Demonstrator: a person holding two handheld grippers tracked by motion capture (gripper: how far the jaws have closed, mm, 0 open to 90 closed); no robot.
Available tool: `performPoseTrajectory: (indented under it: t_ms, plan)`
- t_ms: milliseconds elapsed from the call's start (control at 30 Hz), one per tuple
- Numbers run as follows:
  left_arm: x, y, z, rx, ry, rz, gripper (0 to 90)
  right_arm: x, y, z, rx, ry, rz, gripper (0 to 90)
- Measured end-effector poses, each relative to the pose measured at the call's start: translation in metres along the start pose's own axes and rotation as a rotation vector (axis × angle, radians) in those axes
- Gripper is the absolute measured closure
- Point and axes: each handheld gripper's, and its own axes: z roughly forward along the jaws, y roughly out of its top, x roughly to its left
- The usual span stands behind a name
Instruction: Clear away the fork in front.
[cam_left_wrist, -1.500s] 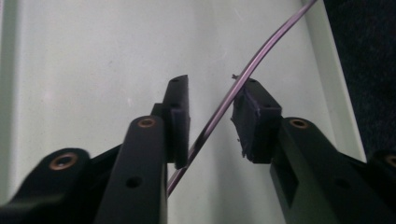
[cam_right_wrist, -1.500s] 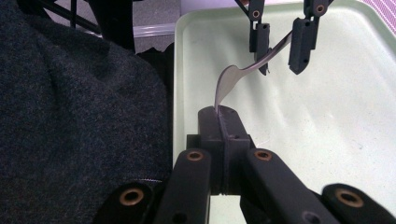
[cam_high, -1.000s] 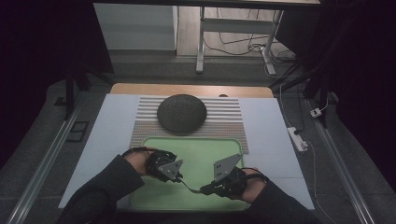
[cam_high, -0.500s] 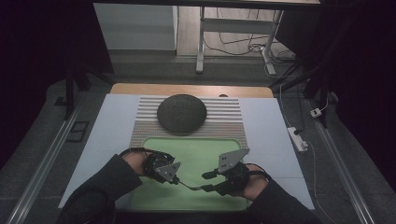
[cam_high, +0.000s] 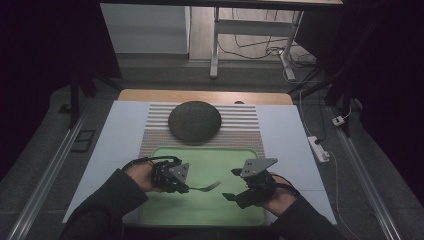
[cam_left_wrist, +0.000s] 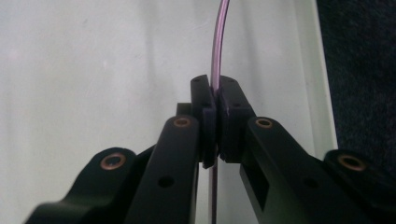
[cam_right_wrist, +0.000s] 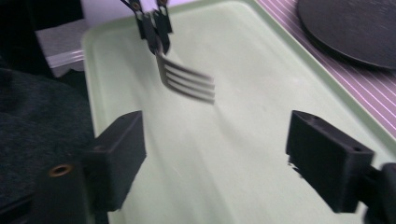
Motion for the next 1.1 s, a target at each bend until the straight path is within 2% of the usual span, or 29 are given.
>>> performPoseTrajectory:
  t_ms: [100,167,200,267,300,333,533,667,767,967,1100]
  plan:
    - [0.0,-0.001,-0.001,0.005,0.012,-0.065,86.1,0.002,-0.004,-0.002,0.003,-0.025,0.026,10.8]
    - [0.0,-0.001,-0.002,0.01,0.028,-0.111,86.1,0.003,-0.007,-0.004,0.007,-0.044,0.026,8.8]
    - [-0.001,-0.002,-0.002,-0.004,0.03,-0.16,86.1,0.004,-0.008,-0.005,0.006,-0.054,0.029,8.7]
    - [0.0,-0.003,-0.005,-0.004,0.036,-0.217,86.1,0.006,-0.011,-0.007,0.012,-0.083,0.02,6.4]
    - [0.0,-0.005,-0.006,-0.004,0.037,-0.26,86.1,0.006,-0.013,-0.007,0.01,-0.099,0.017,4.5]
    - [0.0,-0.006,-0.007,-0.005,0.043,-0.281,86.1,0.007,-0.015,-0.009,0.007,-0.117,0.021,3.0]
    - [-0.003,-0.014,-0.013,-0.023,0.098,-0.43,86.1,0.007,-0.023,-0.018,-0.032,-0.183,0.086,0.2]
    - [-0.007,-0.02,-0.016,-0.039,0.156,-0.538,86.1,0.008,-0.03,-0.024,-0.04,-0.205,0.111,0.1]
    - [-0.009,-0.025,-0.017,-0.059,0.181,-0.617,86.0,0.008,-0.035,-0.027,-0.035,-0.214,0.132,0.1]
    - [-0.013,-0.037,-0.019,-0.085,0.21,-0.76,86.0,0.009,-0.044,-0.035,-0.03,-0.236,0.161,0.0]
    - [-0.014,-0.043,-0.015,-0.098,0.204,-0.849,86.0,0.008,-0.052,-0.039,-0.007,-0.263,0.186,0.0]
